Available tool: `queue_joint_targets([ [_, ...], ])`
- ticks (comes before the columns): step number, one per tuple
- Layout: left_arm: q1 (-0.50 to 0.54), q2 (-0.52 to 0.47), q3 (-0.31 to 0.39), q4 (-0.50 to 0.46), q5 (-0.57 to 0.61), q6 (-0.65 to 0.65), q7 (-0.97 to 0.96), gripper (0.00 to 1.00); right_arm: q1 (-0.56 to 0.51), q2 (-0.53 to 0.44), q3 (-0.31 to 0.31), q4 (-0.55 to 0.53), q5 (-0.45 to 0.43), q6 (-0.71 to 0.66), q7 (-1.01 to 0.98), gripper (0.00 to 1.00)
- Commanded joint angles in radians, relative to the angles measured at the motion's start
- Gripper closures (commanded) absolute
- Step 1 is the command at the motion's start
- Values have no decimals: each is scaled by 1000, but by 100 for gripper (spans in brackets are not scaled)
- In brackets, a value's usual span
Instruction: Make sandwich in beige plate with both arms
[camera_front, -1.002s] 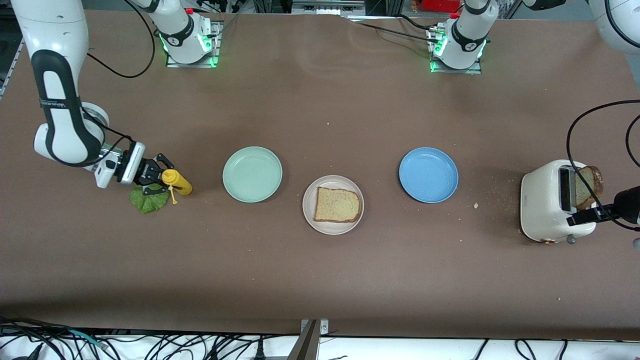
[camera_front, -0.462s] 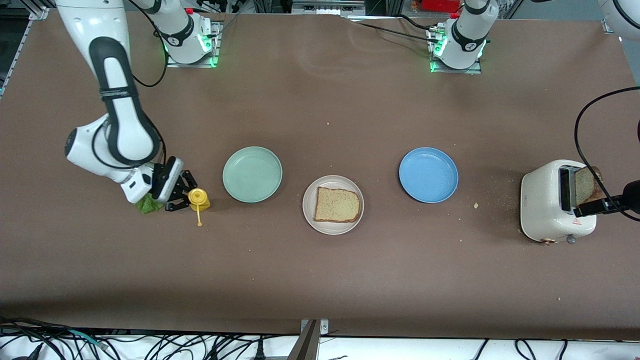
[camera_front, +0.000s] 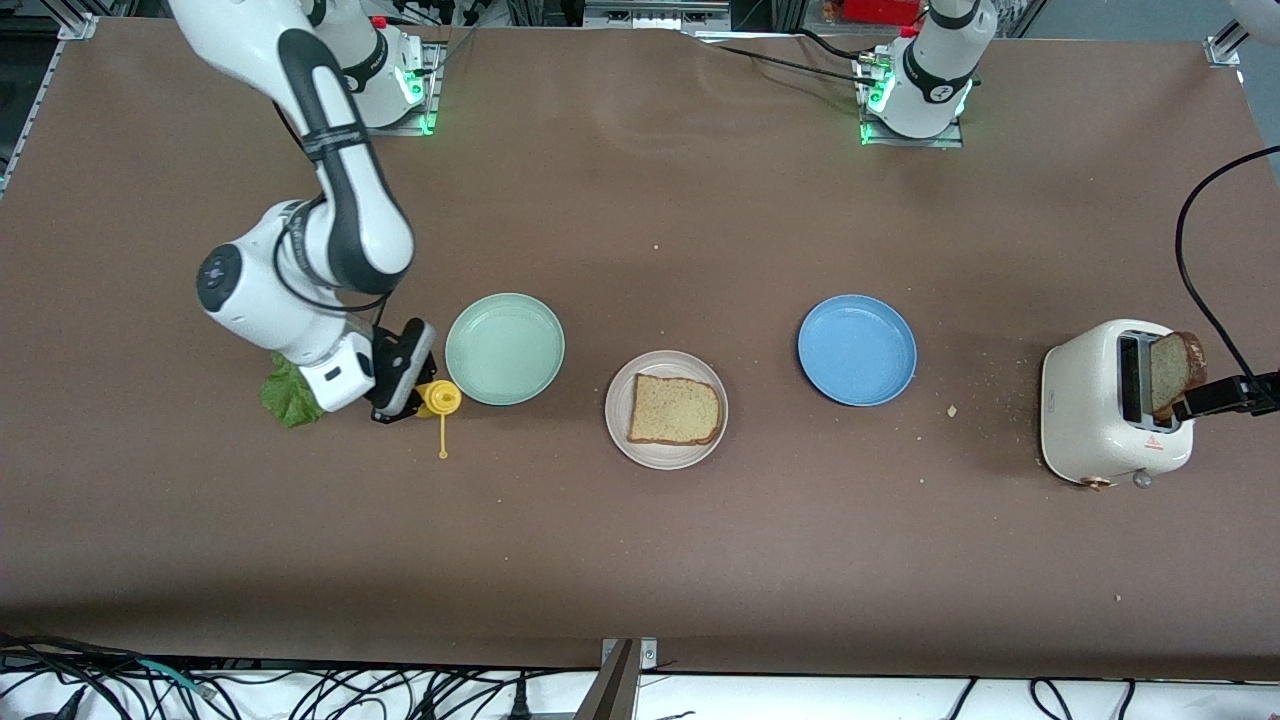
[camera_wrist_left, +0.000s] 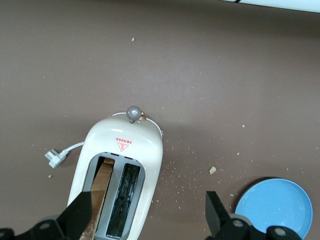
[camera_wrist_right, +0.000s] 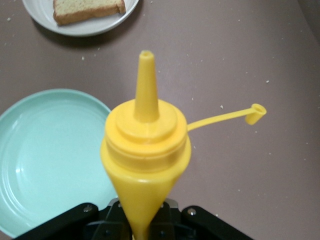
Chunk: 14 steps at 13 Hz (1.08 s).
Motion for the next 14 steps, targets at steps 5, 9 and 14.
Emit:
queue_joint_targets([
  [5,10,-23,0,-4,31,-28,32,0,205,26,-11,104,-569,-13,664,100],
  [9,19,-23,0,-4,28,-26,31,0,299,144,-4,338,-824,-328,909,100],
  [14,30,-23,-1,-4,25,-25,31,0,368,384,-9,613,-895,-559,921,100],
])
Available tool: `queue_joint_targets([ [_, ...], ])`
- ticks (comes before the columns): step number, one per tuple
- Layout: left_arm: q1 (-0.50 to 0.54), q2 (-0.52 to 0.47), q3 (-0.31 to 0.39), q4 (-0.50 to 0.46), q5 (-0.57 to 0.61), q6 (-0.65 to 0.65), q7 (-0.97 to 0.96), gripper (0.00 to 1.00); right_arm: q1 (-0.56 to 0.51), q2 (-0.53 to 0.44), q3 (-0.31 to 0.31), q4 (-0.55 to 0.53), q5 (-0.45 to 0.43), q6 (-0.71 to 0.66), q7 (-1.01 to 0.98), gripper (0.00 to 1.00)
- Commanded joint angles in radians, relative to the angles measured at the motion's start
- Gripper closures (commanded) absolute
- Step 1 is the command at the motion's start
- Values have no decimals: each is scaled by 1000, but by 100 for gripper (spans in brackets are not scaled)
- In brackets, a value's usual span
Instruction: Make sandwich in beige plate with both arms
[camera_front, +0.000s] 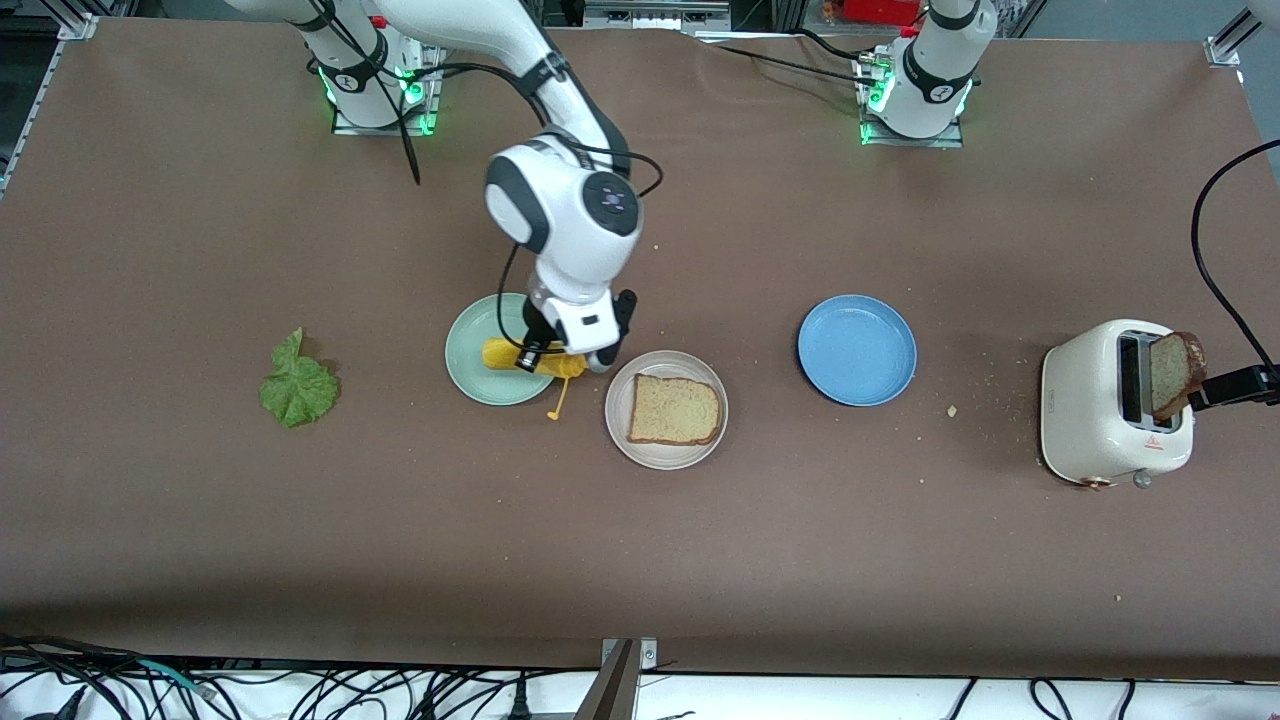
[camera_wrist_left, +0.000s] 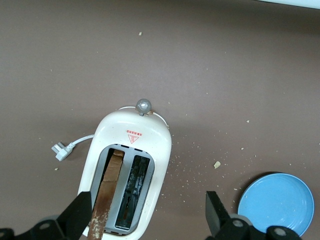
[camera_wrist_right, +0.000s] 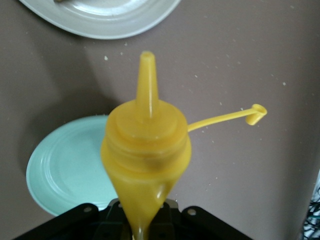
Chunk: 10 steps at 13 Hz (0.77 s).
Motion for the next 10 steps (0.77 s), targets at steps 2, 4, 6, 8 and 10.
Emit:
queue_joint_targets([
  [2,12,-18,-6,-4,25,-12,15,0,34,140,-19,130,-68,-54,9,100],
  [4,12,-18,-6,-4,25,-12,15,0,73,173,-19,139,-150,-100,62,100],
  [6,12,-18,-6,-4,25,-12,15,0,114,218,-19,171,-190,-168,96,100],
  [8,12,-18,-6,-4,25,-12,17,0,140,247,-18,179,-220,-197,183,100],
  [10,12,-18,-8,-4,25,-12,15,0,140,261,-18,185,-220,-191,201,100],
])
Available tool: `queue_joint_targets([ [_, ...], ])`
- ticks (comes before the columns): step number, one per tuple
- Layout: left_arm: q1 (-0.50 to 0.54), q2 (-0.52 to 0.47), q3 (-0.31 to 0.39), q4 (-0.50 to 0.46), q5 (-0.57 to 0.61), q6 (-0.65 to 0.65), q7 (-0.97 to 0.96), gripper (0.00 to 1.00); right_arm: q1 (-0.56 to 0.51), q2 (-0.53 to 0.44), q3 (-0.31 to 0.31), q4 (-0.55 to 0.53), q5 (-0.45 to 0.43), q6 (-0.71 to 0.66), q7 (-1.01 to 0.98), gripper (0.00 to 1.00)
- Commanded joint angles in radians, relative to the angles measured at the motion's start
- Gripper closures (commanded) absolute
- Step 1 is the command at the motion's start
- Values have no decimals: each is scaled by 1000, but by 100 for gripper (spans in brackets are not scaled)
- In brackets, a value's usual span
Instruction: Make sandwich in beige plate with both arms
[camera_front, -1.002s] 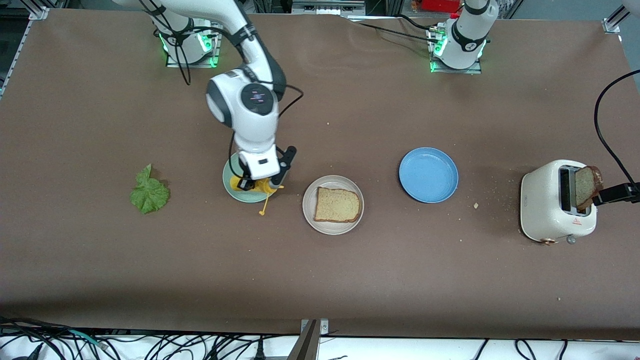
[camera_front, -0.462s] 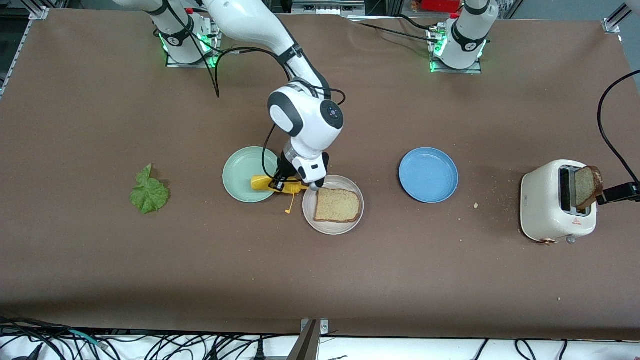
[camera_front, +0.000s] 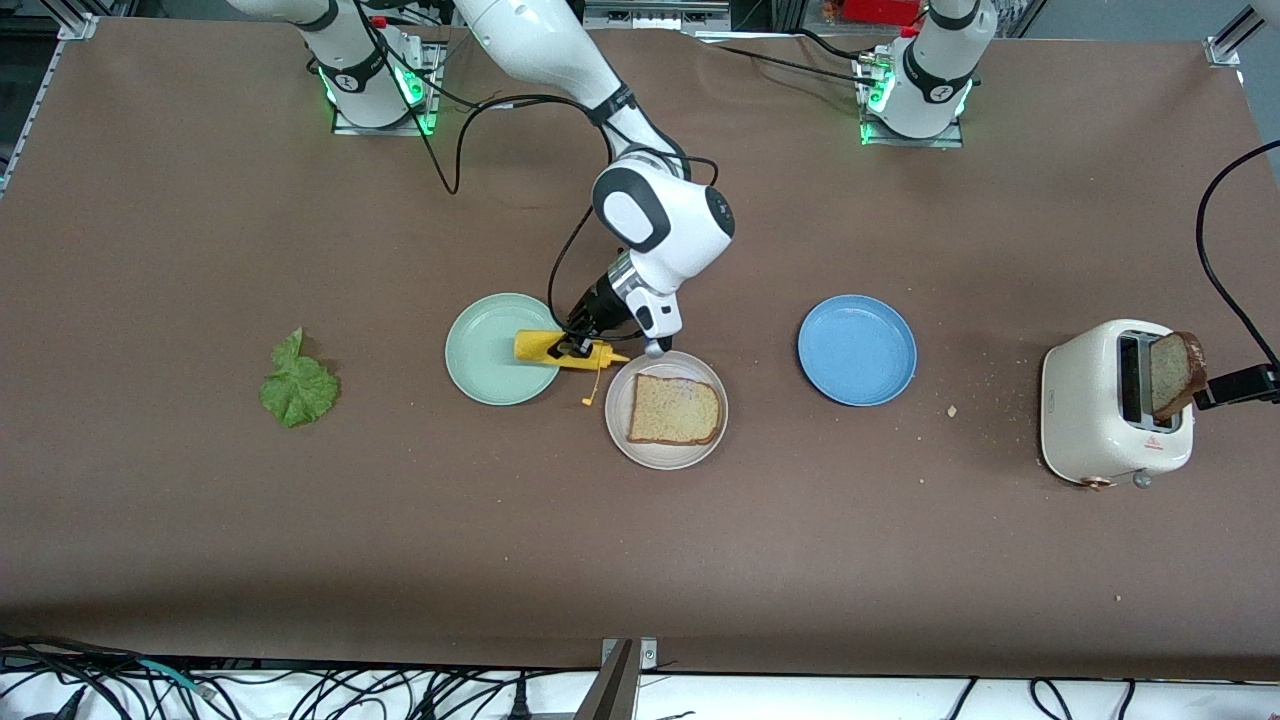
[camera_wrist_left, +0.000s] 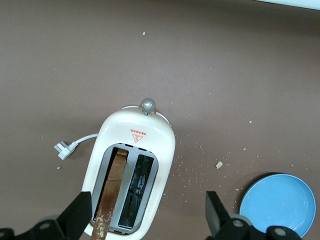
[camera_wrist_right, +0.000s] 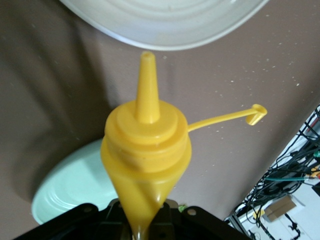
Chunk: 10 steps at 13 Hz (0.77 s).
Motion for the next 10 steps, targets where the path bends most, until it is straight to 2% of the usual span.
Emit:
queue_joint_targets([
  [1,3,-18,-7,-4,25,-12,15,0,0,33,-17,56,-21,-31,15,100],
  [5,4,-18,-6,-4,25,-12,15,0,-33,-16,-20,54,12,-37,-66,100],
  [6,6,-18,-6,-4,25,-12,16,0,-50,-53,-23,44,55,-40,-103,100],
  [10,7,-18,-6,-4,25,-12,15,0,-147,-244,-35,-74,129,-19,-286,100],
])
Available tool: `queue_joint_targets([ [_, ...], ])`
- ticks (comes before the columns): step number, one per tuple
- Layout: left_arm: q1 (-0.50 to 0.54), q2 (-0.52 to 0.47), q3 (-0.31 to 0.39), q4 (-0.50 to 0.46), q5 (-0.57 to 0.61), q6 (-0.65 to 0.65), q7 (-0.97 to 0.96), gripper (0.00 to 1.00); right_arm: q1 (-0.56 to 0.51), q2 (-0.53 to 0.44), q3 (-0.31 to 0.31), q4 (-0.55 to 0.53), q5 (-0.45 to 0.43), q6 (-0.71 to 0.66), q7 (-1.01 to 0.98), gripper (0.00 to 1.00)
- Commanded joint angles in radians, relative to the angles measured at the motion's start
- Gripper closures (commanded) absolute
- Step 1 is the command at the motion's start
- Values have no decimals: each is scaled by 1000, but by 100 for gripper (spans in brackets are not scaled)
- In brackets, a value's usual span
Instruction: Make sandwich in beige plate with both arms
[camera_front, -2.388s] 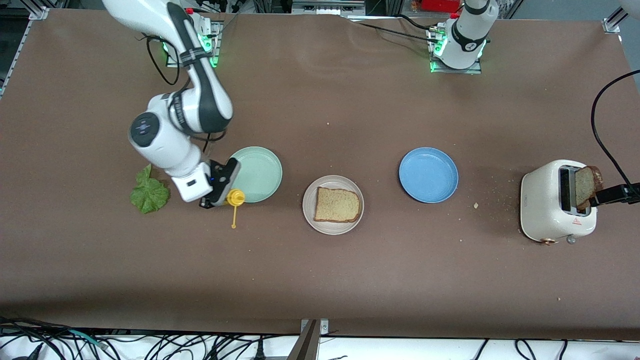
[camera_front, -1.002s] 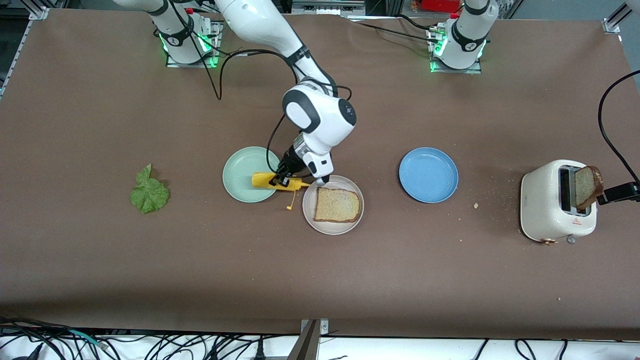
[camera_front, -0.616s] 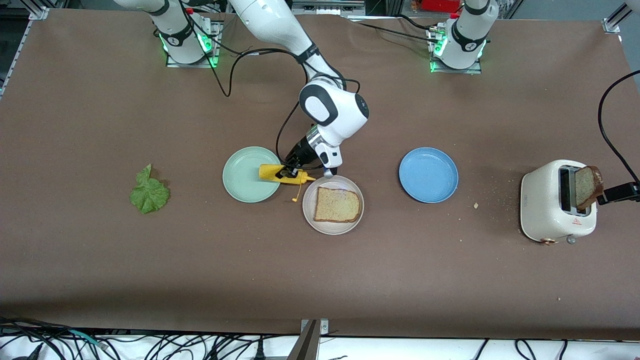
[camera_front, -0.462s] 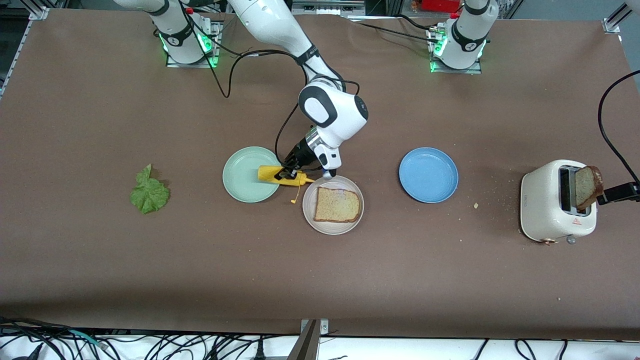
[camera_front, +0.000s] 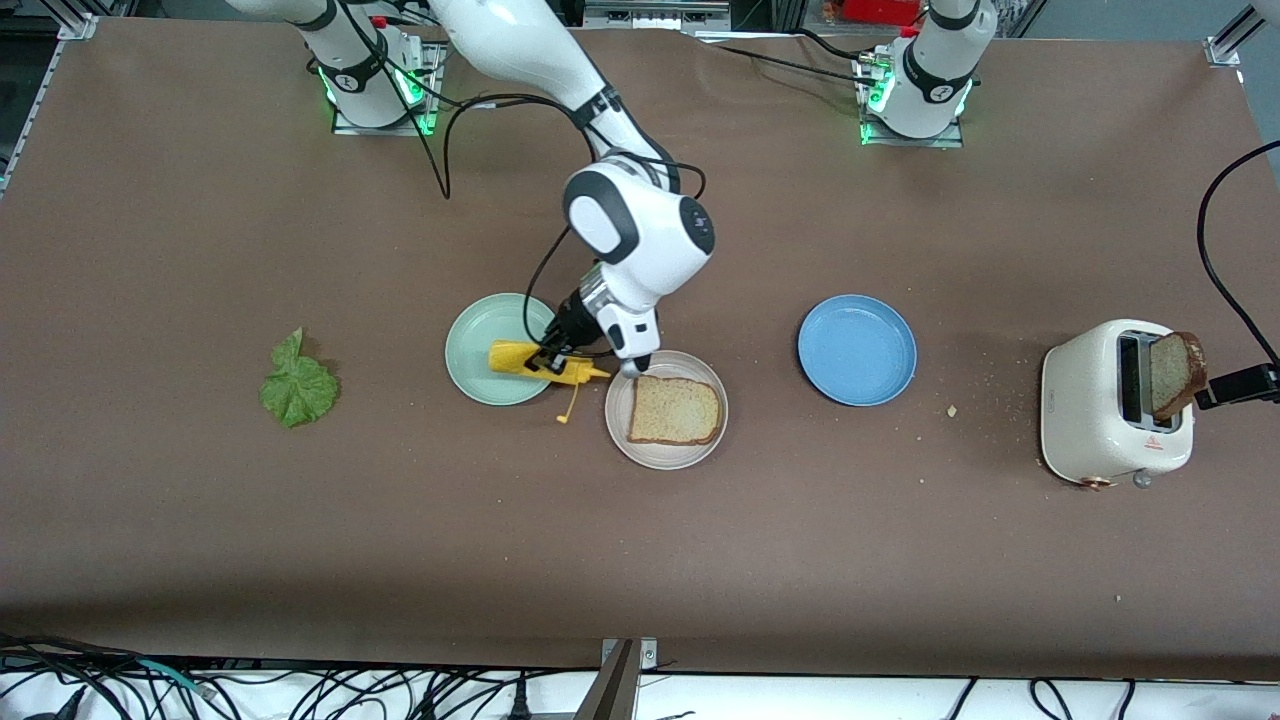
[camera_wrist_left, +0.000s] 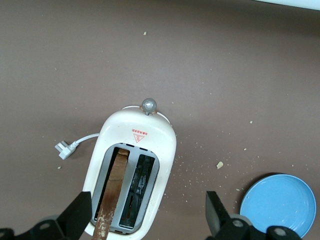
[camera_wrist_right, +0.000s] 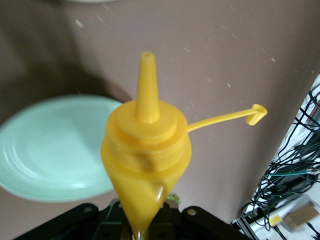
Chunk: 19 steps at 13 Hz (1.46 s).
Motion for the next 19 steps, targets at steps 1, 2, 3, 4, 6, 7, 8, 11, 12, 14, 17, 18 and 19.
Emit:
queue_joint_targets([
  [1,4,-18,-4,-4,25,-12,16,0,-65,-184,12,-145,57,33,-127,100],
  [2,5,-18,-4,-4,25,-12,16,0,-93,-248,12,-210,70,74,-158,100],
  [3,7,-18,-4,-4,26,-12,16,0,-128,-320,12,-295,92,137,-193,100],
  [4,9,-18,-4,-4,25,-12,16,0,-154,-397,11,-396,121,220,-219,100],
  [6,9,-18,-6,-4,25,-12,16,0,-200,-515,3,-545,150,326,-236,100],
  [7,9,-18,-6,-4,26,-12,16,0,-220,-552,-6,-596,182,361,-247,100],
  [8,9,-18,-6,-4,25,-12,16,0,-228,-584,-33,-642,222,401,-293,100],
  [11,12,-18,-4,-4,26,-12,18,0,-229,-661,-176,-806,499,557,-559,100],
  [12,13,-18,-4,-4,26,-12,18,0,-229,-678,-214,-868,612,617,-680,100],
  [14,22,-18,-4,-4,25,-11,18,0,-229,-684,-274,-939,879,658,-938,100],
  [17,32,-9,-6,-4,23,-3,18,0,-231,-683,-339,-1009,1208,644,-1279,100],
  [18,33,-6,-7,-5,23,14,18,0,-231,-683,-359,-1031,1257,626,-1348,100],
  [19,33,-7,-9,-5,23,15,18,0,-232,-683,-383,-1041,1267,569,-1380,100],
])
